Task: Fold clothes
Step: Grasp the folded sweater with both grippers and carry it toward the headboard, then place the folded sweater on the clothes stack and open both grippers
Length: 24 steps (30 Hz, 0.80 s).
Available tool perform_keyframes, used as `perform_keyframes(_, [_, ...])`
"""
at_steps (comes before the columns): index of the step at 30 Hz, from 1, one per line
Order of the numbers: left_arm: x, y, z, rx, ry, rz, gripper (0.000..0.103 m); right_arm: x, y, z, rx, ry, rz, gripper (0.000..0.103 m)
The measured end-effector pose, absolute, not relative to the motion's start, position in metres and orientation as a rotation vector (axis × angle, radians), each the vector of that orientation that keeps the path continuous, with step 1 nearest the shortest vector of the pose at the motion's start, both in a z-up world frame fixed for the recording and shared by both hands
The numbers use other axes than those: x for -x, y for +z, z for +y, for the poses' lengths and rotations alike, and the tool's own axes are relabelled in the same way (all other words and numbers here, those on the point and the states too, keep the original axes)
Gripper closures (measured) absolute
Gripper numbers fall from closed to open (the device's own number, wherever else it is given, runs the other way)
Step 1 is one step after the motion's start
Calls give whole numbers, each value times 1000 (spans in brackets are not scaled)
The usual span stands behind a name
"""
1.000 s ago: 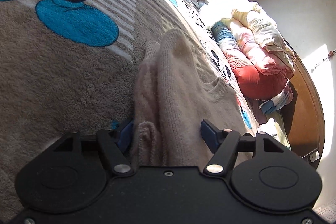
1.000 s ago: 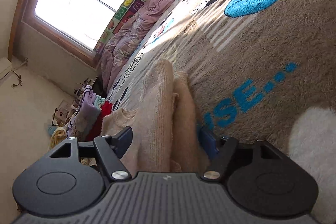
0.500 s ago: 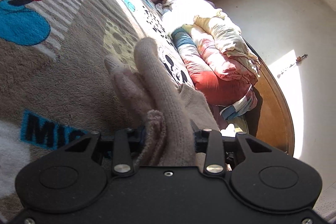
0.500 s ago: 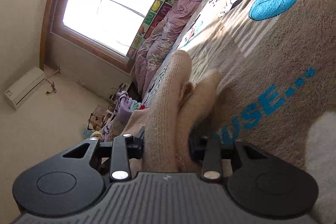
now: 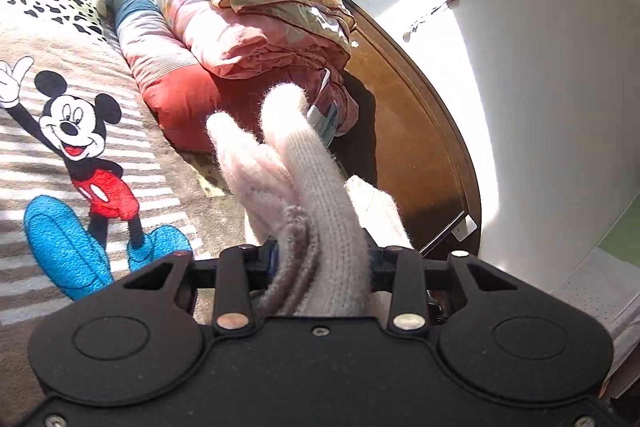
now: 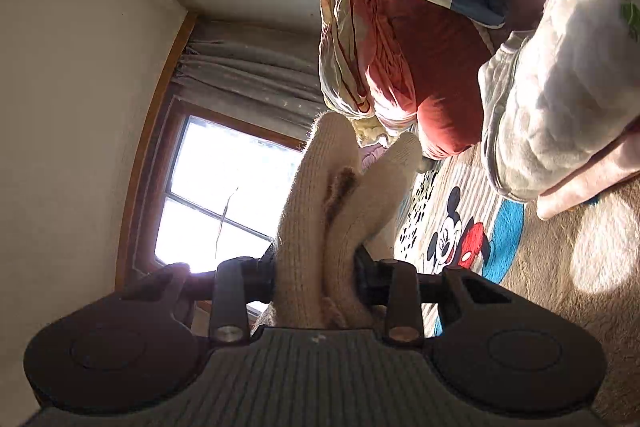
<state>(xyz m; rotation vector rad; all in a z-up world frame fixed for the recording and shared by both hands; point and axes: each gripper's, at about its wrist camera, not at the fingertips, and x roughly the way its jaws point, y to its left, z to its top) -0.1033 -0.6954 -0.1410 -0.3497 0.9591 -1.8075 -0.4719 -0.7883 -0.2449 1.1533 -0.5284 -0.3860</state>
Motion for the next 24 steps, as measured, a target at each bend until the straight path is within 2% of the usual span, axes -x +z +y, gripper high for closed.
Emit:
perform_keyframes(4, [143,-118,-767,330,-1942,964,69,526,-231,-824,-1111,-485,-666,66])
perform_keyframes(7, [159,-120,-811,338,-1998,984,69,551,-222,-849,-1096,-537,-726,67])
perform_keyframes(9, [166,-142,-839,326,-1996,1048,69,567,-231,-862,-1094,-616,-739,67])
perform_keyframes(12, [181,-217,-877,88,-1837,1174,68,579,-288,-879,-1220,-742,-713,67])
perform_keyframes(13, [183,-250,-884,0,-1765,1232,59,579,-320,-886,-1293,-804,-667,67])
perform_keyframes(14, [172,-271,-881,127,-1772,1284,58,579,-346,-893,-1357,-815,-653,71])
perform_keyframes(16, [163,-278,-874,208,-1771,1318,59,579,-374,-903,-1430,-716,-728,71])
perform_keyframes(17, [168,-271,-870,168,-1790,1250,59,578,-371,-906,-1401,-725,-700,71])
perform_keyframes(20, [166,-268,-866,164,-1772,1262,57,570,-352,-906,-1287,-802,-614,70])
perform_keyframes(22, [169,-258,-861,162,-1756,1230,50,572,-361,-904,-1331,-770,-667,70])
perform_keyframes(23, [171,-252,-859,164,-1739,1216,43,572,-360,-902,-1330,-775,-673,69])
perform_keyframes(24, [169,-249,-855,171,-1720,1212,30,572,-354,-897,-1303,-804,-670,67])
